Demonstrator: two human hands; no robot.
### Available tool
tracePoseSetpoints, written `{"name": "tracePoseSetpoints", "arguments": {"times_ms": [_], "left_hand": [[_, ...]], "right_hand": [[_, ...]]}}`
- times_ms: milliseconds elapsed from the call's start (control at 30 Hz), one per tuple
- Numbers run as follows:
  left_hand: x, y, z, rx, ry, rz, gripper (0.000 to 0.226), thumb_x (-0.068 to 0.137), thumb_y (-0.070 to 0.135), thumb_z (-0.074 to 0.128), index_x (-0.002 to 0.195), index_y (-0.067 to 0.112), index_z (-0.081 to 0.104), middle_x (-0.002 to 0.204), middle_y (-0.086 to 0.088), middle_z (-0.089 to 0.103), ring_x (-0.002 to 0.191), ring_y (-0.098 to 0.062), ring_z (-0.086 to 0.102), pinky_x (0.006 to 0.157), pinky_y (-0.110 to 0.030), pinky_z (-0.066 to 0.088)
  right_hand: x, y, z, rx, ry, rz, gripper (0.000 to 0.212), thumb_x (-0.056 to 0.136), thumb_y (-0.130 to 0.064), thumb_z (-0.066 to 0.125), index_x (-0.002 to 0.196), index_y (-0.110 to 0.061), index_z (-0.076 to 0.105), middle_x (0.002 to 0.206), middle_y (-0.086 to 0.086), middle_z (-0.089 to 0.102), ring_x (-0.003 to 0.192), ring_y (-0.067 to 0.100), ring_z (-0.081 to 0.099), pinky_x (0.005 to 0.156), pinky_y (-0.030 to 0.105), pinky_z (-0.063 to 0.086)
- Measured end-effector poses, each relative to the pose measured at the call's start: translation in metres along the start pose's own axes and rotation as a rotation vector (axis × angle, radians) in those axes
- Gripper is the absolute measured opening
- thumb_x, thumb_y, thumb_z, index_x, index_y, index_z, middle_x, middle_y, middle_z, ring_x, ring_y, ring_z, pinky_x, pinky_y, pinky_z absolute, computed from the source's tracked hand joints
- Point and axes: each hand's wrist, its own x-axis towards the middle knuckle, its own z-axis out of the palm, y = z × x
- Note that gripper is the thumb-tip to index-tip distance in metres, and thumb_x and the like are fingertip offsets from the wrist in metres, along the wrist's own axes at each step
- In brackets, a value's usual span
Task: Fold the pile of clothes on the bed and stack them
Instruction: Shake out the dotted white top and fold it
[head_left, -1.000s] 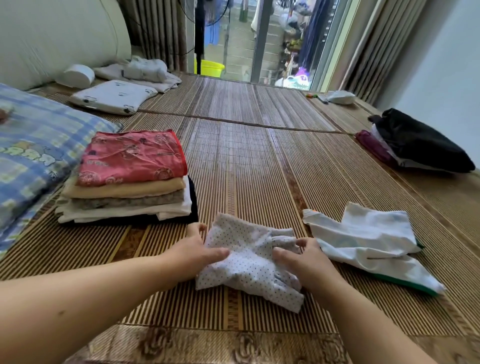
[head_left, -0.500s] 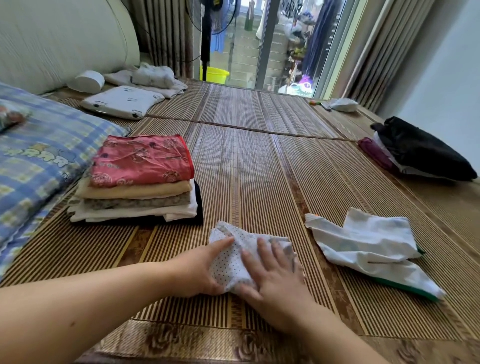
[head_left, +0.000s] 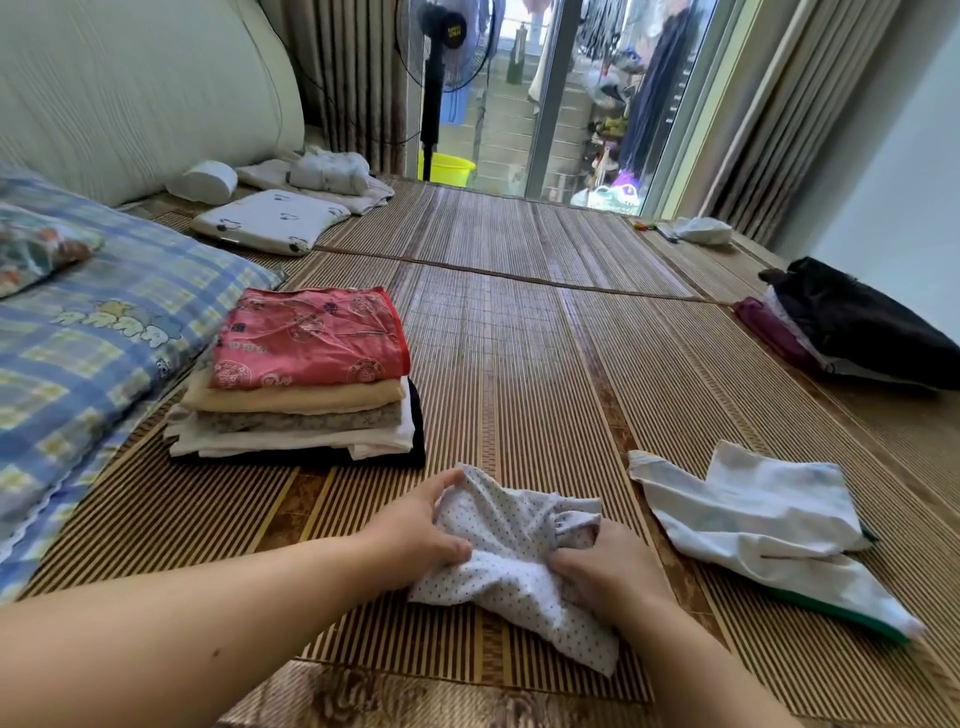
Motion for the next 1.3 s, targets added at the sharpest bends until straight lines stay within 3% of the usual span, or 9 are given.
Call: {"name": "tracePoseSetpoints", "arguments": {"times_ms": [133,267,400,500,633,733,833,967,1300], "left_hand": [[-0.006,0.008,-0.006,-0.067,-0.141,0.024,0.083,0.081,-0.004,0.066,0.134,0.054,0.041,0.153,-0.005,0.028,0.062,-0.009,0.060,0.057,-0.019,0.050],[-0.014,0.021,-0.016,-0.206,-0.261,-0.008,0.074,0.081,-0.012,0.058,0.125,0.046,0.051,0.143,-0.007,0.033,0.098,-0.027,0.064,0.074,-0.030,0.056],[-0.026,0.058,-0.021,-0.444,-0.378,0.141,0.070,0.076,-0.009,0.058,0.132,0.031,0.052,0.140,-0.016,0.039,0.115,-0.041,0.057,0.090,-0.048,0.053],[-0.036,0.082,-0.026,-0.571,-0.499,0.224,0.068,0.074,-0.010,0.057,0.132,0.026,0.054,0.133,-0.019,0.049,0.103,-0.035,0.063,0.077,-0.038,0.059],[-0.044,0.089,-0.039,-0.662,-0.507,0.283,0.070,0.073,-0.012,0.056,0.134,0.022,0.053,0.134,-0.023,0.052,0.105,-0.037,0.061,0.082,-0.042,0.057],[-0.045,0.081,-0.059,-0.657,-0.383,0.271,0.070,0.069,-0.010,0.059,0.129,0.026,0.059,0.135,-0.024,0.050,0.101,-0.039,0.062,0.077,-0.041,0.057],[-0.043,0.066,-0.083,-0.703,-0.257,0.244,0.068,0.065,-0.011,0.059,0.121,0.027,0.065,0.130,-0.022,0.054,0.099,-0.039,0.064,0.076,-0.042,0.058],[-0.042,0.051,-0.104,-0.600,-0.134,0.257,0.067,0.072,-0.010,0.068,0.126,0.028,0.058,0.129,-0.017,0.057,0.104,-0.039,0.064,0.086,-0.047,0.055],[-0.029,0.083,-0.175,-0.258,0.220,0.562,0.063,0.086,0.004,0.064,0.124,0.052,0.052,0.125,0.001,0.053,0.093,-0.017,0.069,0.070,-0.027,0.058]], "right_hand": [[0.004,0.003,-0.004,0.404,-0.084,0.065,0.056,0.075,-0.011,0.077,0.121,-0.016,0.045,0.103,0.005,0.061,0.087,0.021,0.066,0.072,0.039,0.058],[0.003,0.001,-0.007,0.780,-0.318,0.138,0.101,0.062,-0.005,0.080,0.145,-0.024,0.026,0.115,0.019,0.057,0.091,0.037,0.068,0.072,0.046,0.059],[0.001,-0.006,-0.001,0.967,-0.397,0.085,0.088,0.068,-0.022,0.081,0.142,-0.023,0.035,0.121,0.020,0.062,0.102,0.039,0.066,0.085,0.052,0.055],[-0.007,-0.019,0.012,1.347,-0.733,-0.029,0.067,0.081,-0.042,0.072,0.138,-0.017,0.047,0.135,0.024,0.054,0.122,0.041,0.054,0.100,0.055,0.044],[-0.017,-0.044,0.018,1.640,-1.011,-0.219,0.085,0.084,-0.052,0.067,0.148,-0.009,0.033,0.148,0.025,0.037,0.130,0.039,0.045,0.109,0.051,0.031],[-0.016,-0.054,0.005,1.655,-0.793,-0.262,0.060,0.102,-0.042,0.036,0.151,-0.010,0.024,0.153,0.021,0.031,0.139,0.035,0.034,0.114,0.047,0.021],[-0.004,-0.053,0.003,1.570,-0.679,-0.203,0.064,0.088,-0.014,0.066,0.146,-0.013,0.039,0.140,0.024,0.048,0.119,0.042,0.055,0.091,0.052,0.050],[0.008,-0.060,0.004,1.463,-0.442,-0.286,0.053,0.078,0.005,0.058,0.123,-0.024,0.056,0.119,0.018,0.066,0.101,0.038,0.067,0.068,0.046,0.057],[0.045,-0.190,-0.031,1.106,-0.159,-0.567,0.051,0.082,0.010,0.060,0.122,-0.022,0.057,0.111,0.009,0.069,0.101,0.030,0.067,0.079,0.051,0.057]]}}
